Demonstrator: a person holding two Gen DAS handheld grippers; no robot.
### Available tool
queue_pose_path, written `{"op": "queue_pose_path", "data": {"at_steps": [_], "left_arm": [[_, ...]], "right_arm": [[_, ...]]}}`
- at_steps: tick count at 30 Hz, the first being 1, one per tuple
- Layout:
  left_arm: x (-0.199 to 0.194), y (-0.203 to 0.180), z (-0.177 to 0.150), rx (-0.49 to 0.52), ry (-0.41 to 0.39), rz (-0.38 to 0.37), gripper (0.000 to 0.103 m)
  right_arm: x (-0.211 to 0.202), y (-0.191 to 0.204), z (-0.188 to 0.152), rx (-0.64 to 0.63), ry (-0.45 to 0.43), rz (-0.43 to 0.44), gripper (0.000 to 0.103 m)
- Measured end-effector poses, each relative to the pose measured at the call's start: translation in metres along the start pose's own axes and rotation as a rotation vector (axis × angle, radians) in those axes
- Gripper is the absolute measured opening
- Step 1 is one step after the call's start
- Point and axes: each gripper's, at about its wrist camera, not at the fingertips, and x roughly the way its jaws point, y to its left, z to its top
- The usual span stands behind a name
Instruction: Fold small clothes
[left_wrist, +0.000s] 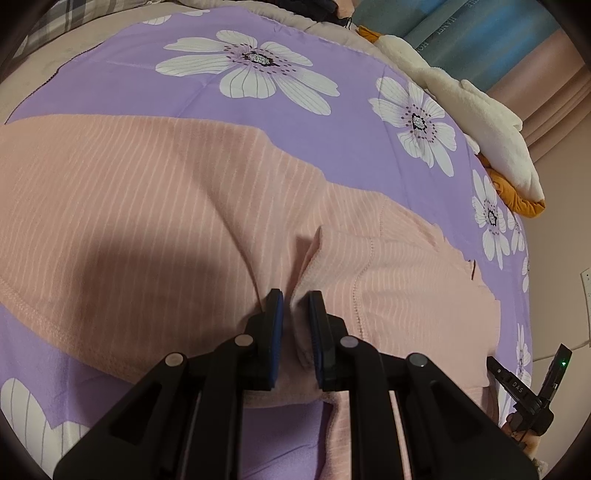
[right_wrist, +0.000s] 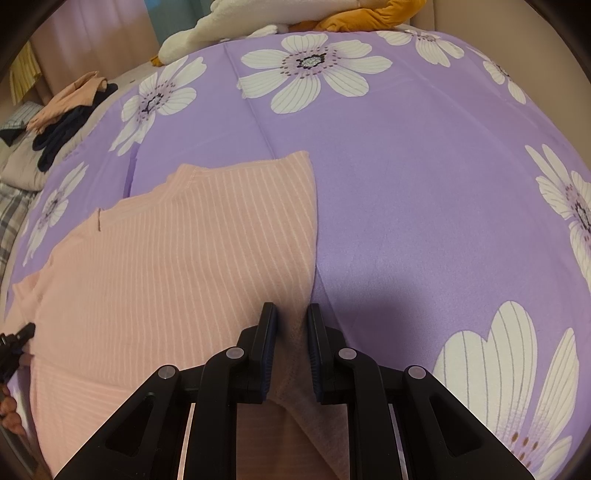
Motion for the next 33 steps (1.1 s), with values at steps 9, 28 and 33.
{"op": "queue_pose_path", "data": {"at_steps": [9, 28, 33], "left_arm": [[-0.015, -0.008, -0.001, 0.009, 0.035, -0.003, 0.028], [-0.146, 0.086, 0.007, -0.255, -0.221, 0.136, 0.093], [-0.143, 0.115, 0.004, -0.341, -0.205, 0.139, 0.093]], "right_arm": [[0.0, -0.001, 0.004, 0.012, 0.03, -0.001, 0.014], [-0.111, 0.016, 0.003, 0.026, -0.169, 0.13, 0.091], [-0.121, 0.031, -0.007, -0.018, -0.183, 0.15, 0.092]]}}
